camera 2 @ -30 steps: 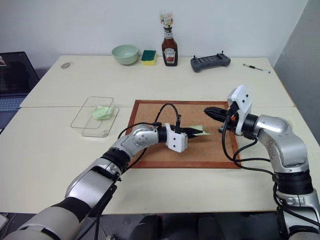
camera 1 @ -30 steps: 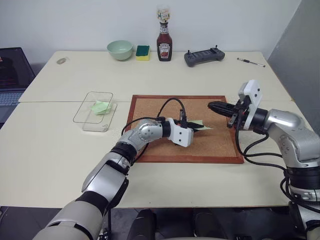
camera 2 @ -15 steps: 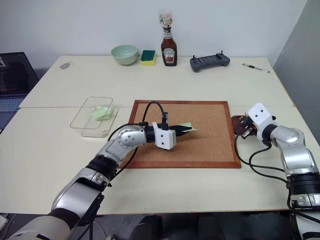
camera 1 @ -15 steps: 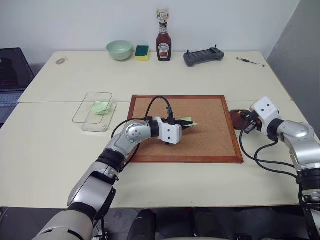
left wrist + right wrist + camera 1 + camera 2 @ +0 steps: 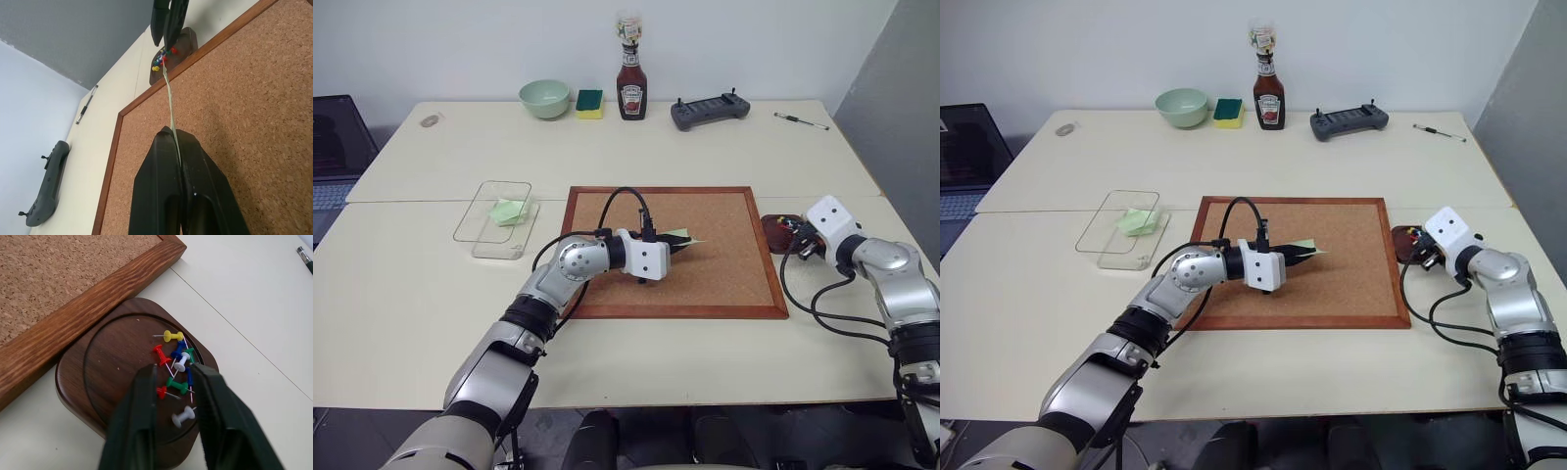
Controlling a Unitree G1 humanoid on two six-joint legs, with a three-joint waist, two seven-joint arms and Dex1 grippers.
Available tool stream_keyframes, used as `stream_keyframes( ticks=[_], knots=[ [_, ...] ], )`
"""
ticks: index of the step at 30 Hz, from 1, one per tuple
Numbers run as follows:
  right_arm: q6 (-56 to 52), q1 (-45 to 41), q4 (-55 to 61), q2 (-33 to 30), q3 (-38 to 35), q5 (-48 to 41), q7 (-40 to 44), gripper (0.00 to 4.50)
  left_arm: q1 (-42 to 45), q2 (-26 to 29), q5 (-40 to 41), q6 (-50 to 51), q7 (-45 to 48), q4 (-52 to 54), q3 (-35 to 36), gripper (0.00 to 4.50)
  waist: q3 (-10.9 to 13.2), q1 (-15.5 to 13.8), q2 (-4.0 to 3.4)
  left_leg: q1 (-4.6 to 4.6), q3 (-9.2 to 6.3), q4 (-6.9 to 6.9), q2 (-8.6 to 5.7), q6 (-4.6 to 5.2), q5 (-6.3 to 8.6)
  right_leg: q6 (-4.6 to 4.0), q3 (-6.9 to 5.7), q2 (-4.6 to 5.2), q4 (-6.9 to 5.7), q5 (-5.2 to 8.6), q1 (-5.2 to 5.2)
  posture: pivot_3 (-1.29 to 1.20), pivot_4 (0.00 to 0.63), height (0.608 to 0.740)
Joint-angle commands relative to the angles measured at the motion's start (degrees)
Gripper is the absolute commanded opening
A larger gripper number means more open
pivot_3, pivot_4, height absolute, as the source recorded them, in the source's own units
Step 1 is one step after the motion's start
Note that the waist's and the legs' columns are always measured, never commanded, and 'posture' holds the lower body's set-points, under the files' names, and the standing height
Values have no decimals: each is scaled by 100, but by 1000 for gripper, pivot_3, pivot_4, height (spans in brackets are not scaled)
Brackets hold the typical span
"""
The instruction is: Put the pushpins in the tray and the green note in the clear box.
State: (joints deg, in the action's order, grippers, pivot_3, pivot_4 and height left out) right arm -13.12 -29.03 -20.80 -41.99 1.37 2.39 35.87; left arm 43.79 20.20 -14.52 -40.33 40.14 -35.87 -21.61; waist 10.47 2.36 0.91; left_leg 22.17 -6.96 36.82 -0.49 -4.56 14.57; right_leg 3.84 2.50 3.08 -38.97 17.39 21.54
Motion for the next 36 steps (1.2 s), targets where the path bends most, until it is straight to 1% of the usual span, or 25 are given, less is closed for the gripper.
stream_keyframes(
  ticks=[1, 2, 6, 8, 12, 15, 16, 17, 20, 22, 24, 26, 30, 33, 36],
  knots=[
    [-45, -101, 251, -9, -168, -51, -38, 2274, 50, 50, 121, -21, -30, 196, 135, 0, 0, 0, 0, 0, 0, 0, 0, 0, 0, 0, 0, 0, 0, 0, 0, 0, 150, 740],
    [-81, -98, 304, -8, -204, -90, -31, 2414, 56, 58, 119, -14, -35, 195, 142, 0, 0, 0, 0, 0, 0, 0, 0, 0, 0, 0, 0, 0, 0, 0, 0, 0, 150, 740],
    [-226, -68, 567, -55, -349, -237, 26, 3415, 80, 131, 134, 102, -55, 248, 214, 0, 0, 0, 0, 0, 0, 0, 0, 0, 0, 0, 0, 0, 0, 0, 0, 0, 150, 740],
    [-292, -66, 766, -92, -447, -400, 149, 3794, 118, 187, 169, 328, -97, 358, 332, 0, 0, 0, 0, 0, 0, 0, 0, 0, 0, 0, 0, 0, 0, 0, 0, 0, 150, 740],
    [-326, -1, 1259, -99, -535, -856, 683, 3794, 139, 288, 425, 1346, -167, 858, 776, 0, 0, 13, 0, 6, -3, 2, 1, 0, 0, 0, -1, 0, -1, 0, 4, 0, 150, 740],
    [-594, -42, 1981, 10, -431, -1465, 1290, 3794, -12, 529, 765, 2682, -139, 1666, 1304, 0, 1, 34, -1, 6, -5, 2, 1, 0, 0, 0, -3, -1, -1, 0, 3, 0, 150, 740],
    [-695, -99, 2168, 75, -372, -1609, 1408, 3794, -101, 645, 820, 3067, -107, 1966, 1435, 0, 1, 87, -1, 14, -5, 3, 2, 0, 0, 0, -3, -1, -2, 0, 9, 0, 150, 740],
    [-799, -208, 2337, 176, -261, -1715, 1492, 3794, -239, 808, 838, 3482, -103, 2309, 1596, 0, 1, 111, -1, 28, -10, 5, 6, 0, 0, 0, -5, -4, -4, 0, 22, 0, 150, 740],
    [-1086, -471, 2634, 449, -34, -1937, 1580, 3794, -570, 1164, 897, 4522, -100, 3080, 1950, 0, -2, 173, -5, 27, -12, 5, 7, 0, 0, 0, -7, -6, -6, 0, 23, 0, 150, 740],
    [-1356, -682, 2826, 741, 210, -2176, 1714, 3794, -873, 1433, 943, 5230, -203, 3556, 2350, 0, -2, 226, -5, 27, -15, 6, 8, 0, 0, 0, -8, -6, -6, 0, 22, 0, 150, 740],
    [-1508, -799, 2905, 923, 361, -2278, 1779, 3794, -1073, 1559, 1011, 5746, -297, 3890, 2617, 0, -1, 236, -4, 27, -17, 5, 7, 0, 0, 0, -9, -6, -9, 0, 22, 0, 150, 740],
    [-1565, -954, 2861, 1185, 594, -2309, 1837, 3794, -1366, 1705, 1113, 6332, -433, 4113, 3055, 0, 0, 234, -2, 31, -27, 7, 6, -1, -1, 0, -17, -6, -8, 0, 22, 0, 150, 740],
    [-1517, -1194, 2695, 1597, 927, -2233, 1895, 3794, -1806, 2009, 1113, 6852, -700, 4178, 3618, 0, 0, 220, -2, 30, -27, 7, 6, 0, -1, 0, -18, -6, -9, 0, 23, 0, 150, 740],
    [-1453, -1290, 2602, 1807, 1093, -2176, 1906, 3794, -1923, 2171, 1047, 6872, -861, 3950, 3744, 0, 1, 171, -2, 32, -31, 7, 3, -1, -1, -1, -21, -4, -8, 0, 25, 0, 150, 740],
    [-1404, -1344, 2545, 1971, 1223, -2123, 1928, 3794, -1981, 2241, 1024, 6794, -1048, 3694, 3724, 0, 1, 124, -2, 32, -30, 6, 4, -1, -1, -1, -21, -5, -7, -1, 27, 0, 150, 740]
  ],
)
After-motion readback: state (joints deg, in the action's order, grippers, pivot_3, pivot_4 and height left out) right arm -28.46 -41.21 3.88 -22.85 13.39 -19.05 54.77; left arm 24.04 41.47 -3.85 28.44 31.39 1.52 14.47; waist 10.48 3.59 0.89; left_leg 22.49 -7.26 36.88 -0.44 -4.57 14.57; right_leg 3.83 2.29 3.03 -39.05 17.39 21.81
